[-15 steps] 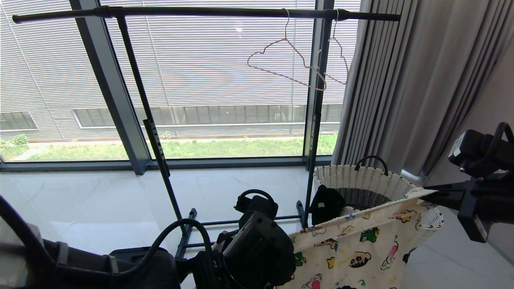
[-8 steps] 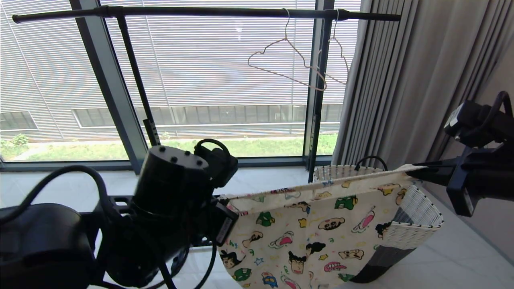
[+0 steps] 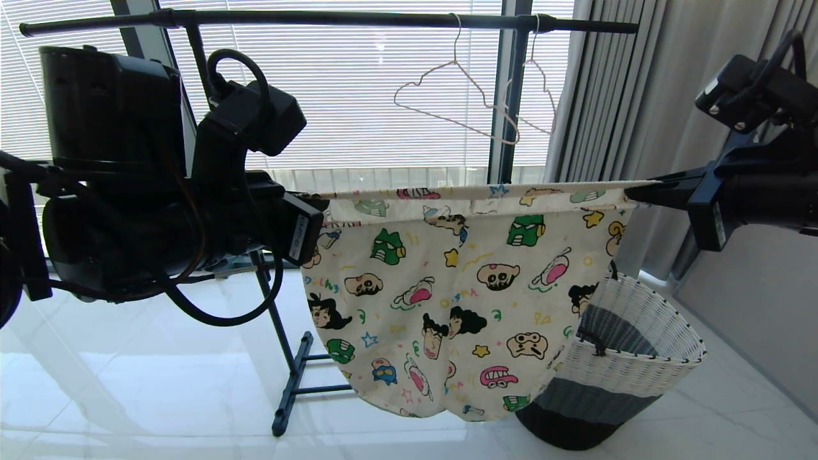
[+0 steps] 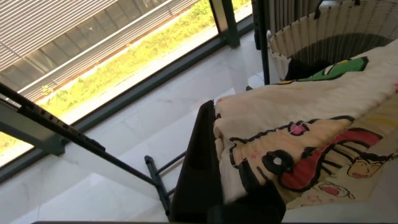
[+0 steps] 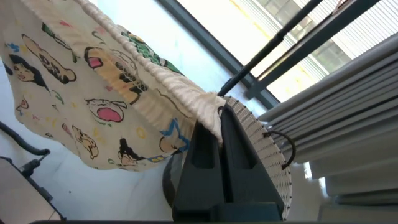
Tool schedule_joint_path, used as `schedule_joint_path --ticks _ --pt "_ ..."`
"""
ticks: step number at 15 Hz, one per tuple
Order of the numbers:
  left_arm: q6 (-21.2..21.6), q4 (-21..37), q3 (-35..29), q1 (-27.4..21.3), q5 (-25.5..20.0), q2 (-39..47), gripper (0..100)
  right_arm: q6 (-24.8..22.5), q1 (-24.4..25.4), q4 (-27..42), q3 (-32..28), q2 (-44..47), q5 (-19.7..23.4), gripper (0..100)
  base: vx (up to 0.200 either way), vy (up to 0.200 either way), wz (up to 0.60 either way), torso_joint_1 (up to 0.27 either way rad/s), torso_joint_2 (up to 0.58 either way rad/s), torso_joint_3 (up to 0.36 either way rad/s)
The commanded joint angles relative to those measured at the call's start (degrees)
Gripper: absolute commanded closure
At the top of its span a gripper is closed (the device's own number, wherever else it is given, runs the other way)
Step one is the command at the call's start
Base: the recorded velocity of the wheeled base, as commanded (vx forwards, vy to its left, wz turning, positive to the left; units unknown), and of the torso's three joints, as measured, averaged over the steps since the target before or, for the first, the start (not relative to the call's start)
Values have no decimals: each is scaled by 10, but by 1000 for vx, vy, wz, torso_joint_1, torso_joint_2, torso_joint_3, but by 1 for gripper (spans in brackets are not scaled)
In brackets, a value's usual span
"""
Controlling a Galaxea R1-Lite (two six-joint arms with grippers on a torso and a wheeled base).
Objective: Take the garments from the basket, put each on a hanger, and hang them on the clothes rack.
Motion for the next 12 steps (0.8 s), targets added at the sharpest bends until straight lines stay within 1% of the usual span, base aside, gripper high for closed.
schedule_joint_path --ticks 1,3,4,5,6,7,8,9,10,11,12 --pt "1 -1 -2 0 -5 -4 100 0 2 1 -4 7 0 100 0 0 0 0 0 0" --pt "2 -1 -2 -4 -9 -8 100 0 7 8 0 -1 0 100 0 0 0 0 0 0" --pt "9 -1 -2 -6 -16 -10 100 0 13 26 5 -14 0 100 0 0 0 0 0 0" --pt "20 -2 -5 -9 -48 -10 100 -1 24 50 20 -39 2 100 0 0 0 0 0 0" --pt "35 -3 -11 -9 -105 -9 100 -1 47 76 43 -73 2 100 0 0 0 0 0 0" --pt "44 -4 -14 -9 -135 -8 100 -1 63 90 58 -93 2 100 0 0 0 0 0 0" --pt "58 -3 -19 -9 -167 -4 100 -1 101 115 90 -133 -3 100 0 0 0 0 0 0" --pt "63 -4 -23 -9 -171 4 100 -1 132 131 116 -161 -10 100 0 0 0 0 0 0" --pt "64 -6 -26 -9 -171 8 100 -1 156 137 132 -177 -28 100 0 0 0 0 0 0" --pt "65 -11 -29 -9 -171 15 100 0 183 139 143 -187 -53 100 0 0 0 0 0 0" --pt "65 -20 -34 -9 -171 24 100 0 205 140 148 -194 -67 100 0 0 0 0 0 0"
